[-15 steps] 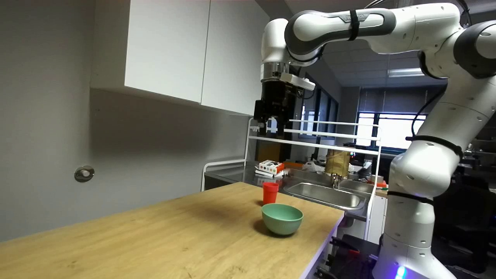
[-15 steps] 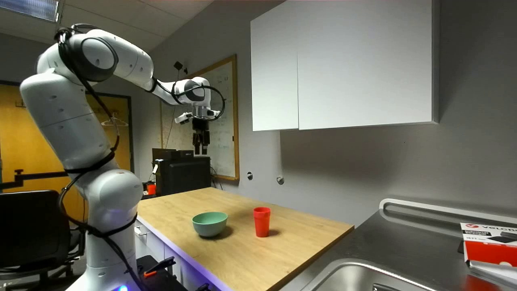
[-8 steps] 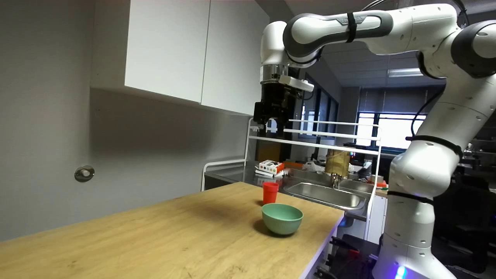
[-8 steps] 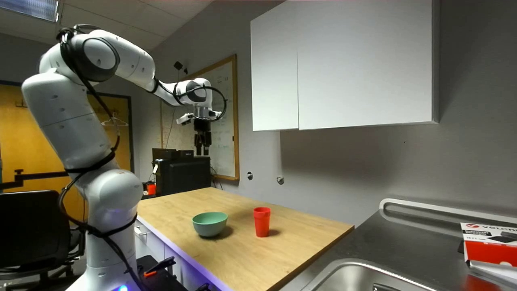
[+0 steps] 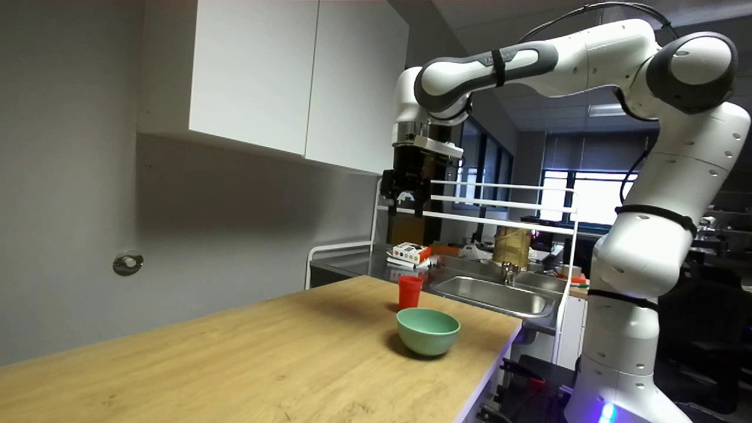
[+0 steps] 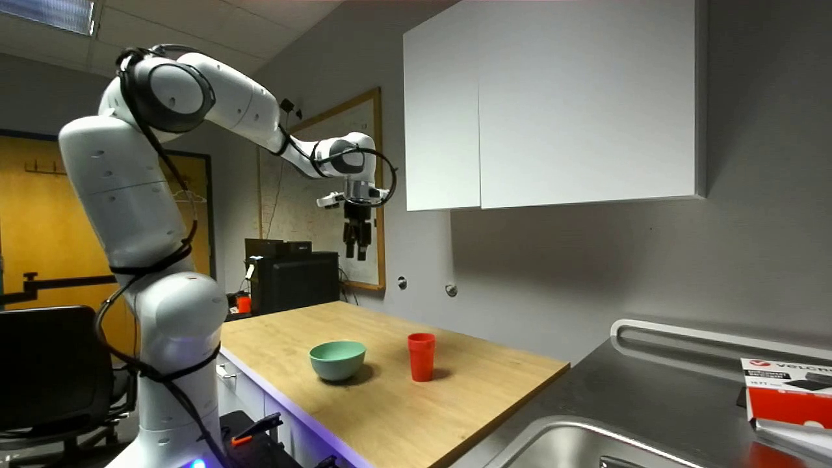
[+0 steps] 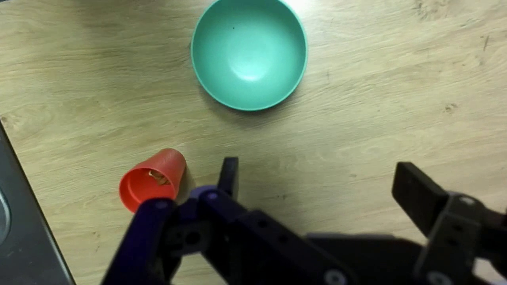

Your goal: Pour the contents in the orange cup into the green bowl

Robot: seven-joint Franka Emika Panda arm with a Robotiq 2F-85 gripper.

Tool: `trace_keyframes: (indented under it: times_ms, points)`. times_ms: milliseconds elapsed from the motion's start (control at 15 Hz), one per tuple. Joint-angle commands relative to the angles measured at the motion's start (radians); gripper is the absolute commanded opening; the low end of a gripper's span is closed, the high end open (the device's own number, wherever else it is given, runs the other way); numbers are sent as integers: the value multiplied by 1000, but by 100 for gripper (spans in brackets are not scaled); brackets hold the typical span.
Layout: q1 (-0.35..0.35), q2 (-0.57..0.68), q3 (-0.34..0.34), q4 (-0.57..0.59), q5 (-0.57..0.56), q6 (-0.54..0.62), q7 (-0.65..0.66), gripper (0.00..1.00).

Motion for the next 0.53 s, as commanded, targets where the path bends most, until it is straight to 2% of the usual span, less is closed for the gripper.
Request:
trace_keyframes:
  times_ms: [0,467]
  points:
    - [-31,61,-86,11,24,31,-108,100]
    - [-98,170,-231,31,87,31,-330,100]
